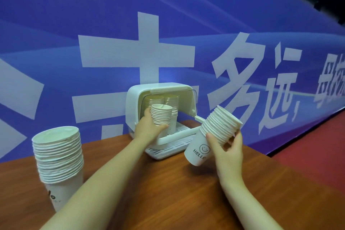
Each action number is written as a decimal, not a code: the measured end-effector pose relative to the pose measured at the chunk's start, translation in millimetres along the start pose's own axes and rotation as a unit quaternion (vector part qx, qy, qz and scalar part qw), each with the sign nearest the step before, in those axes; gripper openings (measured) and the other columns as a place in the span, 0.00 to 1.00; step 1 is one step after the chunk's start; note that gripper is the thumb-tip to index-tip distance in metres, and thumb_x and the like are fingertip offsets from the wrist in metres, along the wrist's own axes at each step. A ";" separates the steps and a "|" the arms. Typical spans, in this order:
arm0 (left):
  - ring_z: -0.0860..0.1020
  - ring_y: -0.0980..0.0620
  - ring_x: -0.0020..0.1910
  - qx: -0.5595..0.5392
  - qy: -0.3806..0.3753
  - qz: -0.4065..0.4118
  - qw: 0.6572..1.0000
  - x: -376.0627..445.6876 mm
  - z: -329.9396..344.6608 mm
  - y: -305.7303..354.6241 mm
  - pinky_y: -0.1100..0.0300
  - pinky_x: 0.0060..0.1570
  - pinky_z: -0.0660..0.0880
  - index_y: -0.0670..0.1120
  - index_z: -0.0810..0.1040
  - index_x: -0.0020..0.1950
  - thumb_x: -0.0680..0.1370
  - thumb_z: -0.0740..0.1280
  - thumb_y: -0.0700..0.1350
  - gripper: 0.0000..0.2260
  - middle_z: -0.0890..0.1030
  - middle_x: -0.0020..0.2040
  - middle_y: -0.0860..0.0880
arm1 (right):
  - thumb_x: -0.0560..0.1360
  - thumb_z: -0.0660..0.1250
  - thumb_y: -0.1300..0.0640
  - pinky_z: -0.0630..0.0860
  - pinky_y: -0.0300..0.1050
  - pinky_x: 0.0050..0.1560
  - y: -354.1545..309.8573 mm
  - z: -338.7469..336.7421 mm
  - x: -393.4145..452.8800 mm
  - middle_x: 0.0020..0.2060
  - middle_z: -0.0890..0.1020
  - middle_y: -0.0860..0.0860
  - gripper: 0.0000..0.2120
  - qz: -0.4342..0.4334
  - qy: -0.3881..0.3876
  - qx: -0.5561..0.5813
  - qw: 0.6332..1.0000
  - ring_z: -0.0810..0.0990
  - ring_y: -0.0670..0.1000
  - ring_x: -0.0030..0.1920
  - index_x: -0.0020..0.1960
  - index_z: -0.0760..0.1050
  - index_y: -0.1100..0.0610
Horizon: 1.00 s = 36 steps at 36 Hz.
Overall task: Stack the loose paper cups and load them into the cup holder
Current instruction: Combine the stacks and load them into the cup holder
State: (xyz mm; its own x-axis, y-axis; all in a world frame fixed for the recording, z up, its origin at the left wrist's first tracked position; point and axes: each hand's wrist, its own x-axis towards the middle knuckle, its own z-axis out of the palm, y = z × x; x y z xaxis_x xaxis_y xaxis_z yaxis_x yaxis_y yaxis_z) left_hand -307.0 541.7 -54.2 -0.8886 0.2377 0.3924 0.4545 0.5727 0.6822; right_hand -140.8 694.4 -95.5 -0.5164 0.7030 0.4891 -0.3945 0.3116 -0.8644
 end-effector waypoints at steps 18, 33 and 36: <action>0.62 0.51 0.74 -0.110 0.128 0.081 0.982 -16.2 25.8 -26.8 0.48 0.70 0.65 0.55 0.53 0.79 0.77 0.63 0.49 0.32 0.61 0.76 0.50 | 0.73 0.73 0.57 0.77 0.51 0.60 -3.0 95.7 128.8 0.60 0.79 0.50 0.33 0.023 -0.057 -0.013 0.998 0.80 0.50 0.56 0.73 0.63 0.53; 0.69 0.48 0.70 0.113 0.174 0.256 0.944 -4.3 13.7 -24.5 0.52 0.57 0.75 0.49 0.72 0.69 0.72 0.72 0.40 0.26 0.73 0.68 0.50 | 0.64 0.74 0.47 0.77 0.54 0.54 41.8 96.7 122.6 0.48 0.81 0.44 0.23 0.012 -0.140 -0.270 0.952 0.80 0.50 0.50 0.56 0.70 0.44; 0.67 0.51 0.68 0.102 0.165 0.220 0.956 0.6 8.9 -24.8 0.55 0.53 0.74 0.50 0.71 0.69 0.74 0.69 0.42 0.23 0.72 0.65 0.51 | 0.65 0.74 0.48 0.77 0.52 0.54 40.7 102.4 131.4 0.50 0.81 0.46 0.27 0.021 -0.141 -0.291 0.946 0.80 0.51 0.51 0.62 0.70 0.48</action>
State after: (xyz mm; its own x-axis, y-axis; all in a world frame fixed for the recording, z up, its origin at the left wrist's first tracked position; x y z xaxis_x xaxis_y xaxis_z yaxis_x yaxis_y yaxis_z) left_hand -319.3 534.6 -76.3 -0.5298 0.2494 0.8106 0.7286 0.6231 0.2845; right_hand -302.5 734.0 -54.5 -0.7372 0.5490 0.3939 0.0733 0.6445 -0.7610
